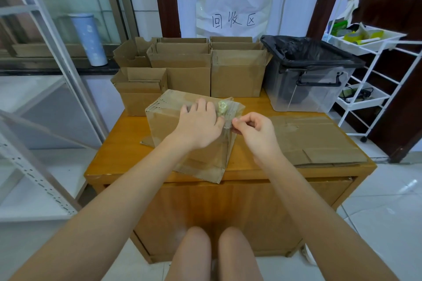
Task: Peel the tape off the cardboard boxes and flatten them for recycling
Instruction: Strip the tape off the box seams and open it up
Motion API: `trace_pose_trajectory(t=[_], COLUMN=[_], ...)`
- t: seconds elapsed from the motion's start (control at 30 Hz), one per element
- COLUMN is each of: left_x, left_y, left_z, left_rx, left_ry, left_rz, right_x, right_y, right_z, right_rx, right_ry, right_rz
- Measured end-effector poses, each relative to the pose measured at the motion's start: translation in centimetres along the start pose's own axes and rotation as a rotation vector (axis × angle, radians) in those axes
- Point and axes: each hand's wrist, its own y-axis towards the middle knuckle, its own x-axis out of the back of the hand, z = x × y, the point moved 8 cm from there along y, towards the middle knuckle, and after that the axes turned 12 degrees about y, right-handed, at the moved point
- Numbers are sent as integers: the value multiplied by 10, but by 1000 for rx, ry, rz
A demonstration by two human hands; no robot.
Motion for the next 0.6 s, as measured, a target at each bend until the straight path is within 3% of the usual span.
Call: trace_pose_trajectory(t=[0.2, 0.6], left_x=[2, -1], left_y=[-2, 1], left_z=[-1, 0], left_rx=[8, 18], left_ry=[1, -24], left_rz=[-34, -36], right_x=[-2, -10], right_y=[-1, 1], right_z=[4, 13], right_rx=[3, 69], right_ry=[21, -258], right_rz=[31, 124])
